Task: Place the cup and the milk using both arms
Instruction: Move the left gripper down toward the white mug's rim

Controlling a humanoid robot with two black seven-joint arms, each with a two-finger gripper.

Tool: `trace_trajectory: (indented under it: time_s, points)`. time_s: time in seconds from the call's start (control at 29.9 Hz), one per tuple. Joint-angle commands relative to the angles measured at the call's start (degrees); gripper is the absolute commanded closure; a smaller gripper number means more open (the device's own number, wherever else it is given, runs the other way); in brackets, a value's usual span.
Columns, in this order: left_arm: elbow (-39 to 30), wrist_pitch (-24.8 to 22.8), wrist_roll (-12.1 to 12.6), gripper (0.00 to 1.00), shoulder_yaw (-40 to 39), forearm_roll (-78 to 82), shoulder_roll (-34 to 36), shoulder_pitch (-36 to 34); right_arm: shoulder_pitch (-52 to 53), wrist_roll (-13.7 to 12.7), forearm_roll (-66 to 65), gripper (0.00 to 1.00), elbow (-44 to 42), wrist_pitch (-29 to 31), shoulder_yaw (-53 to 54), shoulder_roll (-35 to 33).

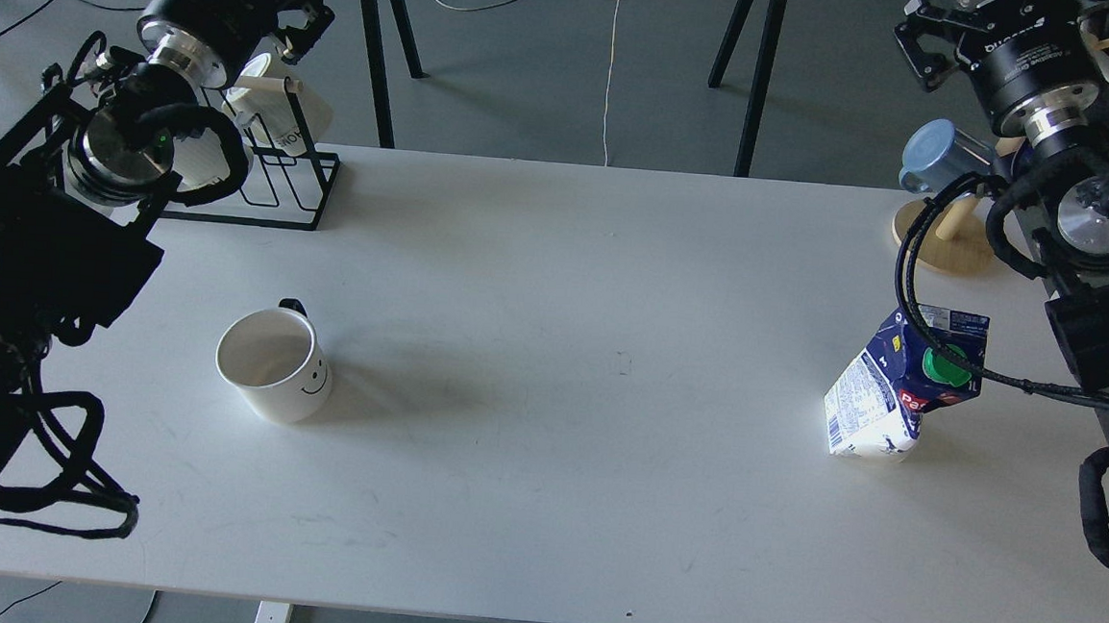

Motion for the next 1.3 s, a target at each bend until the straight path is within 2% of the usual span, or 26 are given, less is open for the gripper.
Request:
trace_trajectory:
  time_s: [0.0,0.2,0.27,0.43,0.57,0.8,0.9,1.1,1.27]
  points:
    - [0.01,0.04,-0.09,0.00,0.00,0.09,0.04,-0.33,0.00,0.00,-0.01,0.01,0.01,0.02,-0.08,0.01]
    - [0.10,2.23,0.08,0.00,0.08,0.35,-0.05,-0.51,0.09,0.00,-0.01,0.01,0.10,0.02,-0.08,-0.08]
    - [-0.17,1.36,0.78,0.00,1.04,0.52,0.21,-0.24,0.00,0.00,-0.01,0.01,0.10,0.02,0.00,-0.25]
    - [-3.67,-3.56,0.96,0.01,11.92,1.84,6.88,-2.17,0.00,0.09,-0.01,0.01,0.01,0.02,0.18,-0.43]
    - [-7.98,-5.15,1.05,0.01,18.27,3.24,12.07,-3.76,-0.26,0.18,-0.01,0.01,0.10,0.02,0.27,-0.43]
    - [-18.88,-5.55,1.22,0.06,21.44,22.55,21.91,-4.11,-2.63,0.53,-0.01,0.01,0.10,0.02,0.79,-0.52]
    - [-21.17,-5.55,1.05,0.16,21.44,31.96,23.24,-4.02,-2.64,0.53,-0.01,0.01,0.01,0.02,0.79,-0.52]
    - [-25.12,-5.55,1.14,0.22,21.97,48.67,24.73,-3.50,-2.64,0.53,-0.01,0.01,0.10,0.02,0.79,-0.43]
    - [-37.32,-5.55,1.14,0.22,25.82,58.08,32.98,-2.35,-2.63,0.53,-0.01,0.01,0.10,0.02,1.76,-0.43]
